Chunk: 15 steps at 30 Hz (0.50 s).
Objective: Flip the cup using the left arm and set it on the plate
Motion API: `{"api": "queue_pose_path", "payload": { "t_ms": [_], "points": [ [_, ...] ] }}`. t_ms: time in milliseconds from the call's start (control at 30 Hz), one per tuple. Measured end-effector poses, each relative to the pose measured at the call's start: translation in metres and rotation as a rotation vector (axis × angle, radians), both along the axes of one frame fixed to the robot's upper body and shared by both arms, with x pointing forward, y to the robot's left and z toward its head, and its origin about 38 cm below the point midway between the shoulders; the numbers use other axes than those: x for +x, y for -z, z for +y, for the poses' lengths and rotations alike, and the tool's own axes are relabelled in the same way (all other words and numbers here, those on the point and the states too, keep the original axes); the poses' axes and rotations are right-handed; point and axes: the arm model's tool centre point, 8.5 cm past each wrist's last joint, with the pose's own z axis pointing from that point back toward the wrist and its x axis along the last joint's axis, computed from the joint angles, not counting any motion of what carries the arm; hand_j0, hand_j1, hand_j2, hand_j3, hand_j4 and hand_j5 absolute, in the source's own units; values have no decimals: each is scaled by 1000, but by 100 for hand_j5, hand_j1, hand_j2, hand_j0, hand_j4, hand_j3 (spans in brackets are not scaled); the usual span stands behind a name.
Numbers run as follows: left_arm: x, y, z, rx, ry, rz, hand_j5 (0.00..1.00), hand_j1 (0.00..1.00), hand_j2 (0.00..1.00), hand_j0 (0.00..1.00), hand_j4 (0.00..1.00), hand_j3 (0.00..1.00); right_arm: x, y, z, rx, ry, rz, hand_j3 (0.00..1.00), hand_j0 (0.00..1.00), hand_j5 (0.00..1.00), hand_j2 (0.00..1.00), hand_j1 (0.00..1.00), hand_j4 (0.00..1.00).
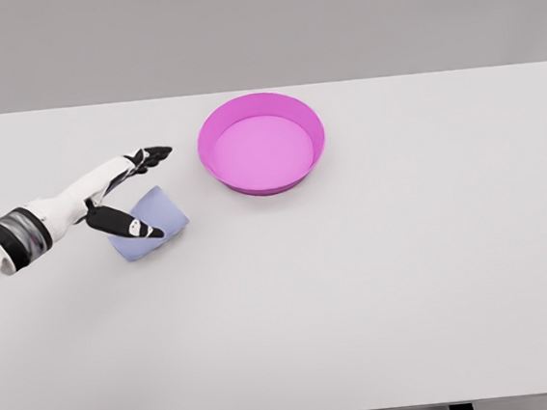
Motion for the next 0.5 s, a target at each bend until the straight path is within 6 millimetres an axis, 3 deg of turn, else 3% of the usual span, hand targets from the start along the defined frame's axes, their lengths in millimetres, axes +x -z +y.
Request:
{"api": "queue_pose_path", "payload": {
  "t_ms": [500],
  "points": [
    [-1,11,-4,11,-29,45,100,100,100,100,100,100,0,0,0,0,0,0,100,100,100,100,100,100]
  ]
}}
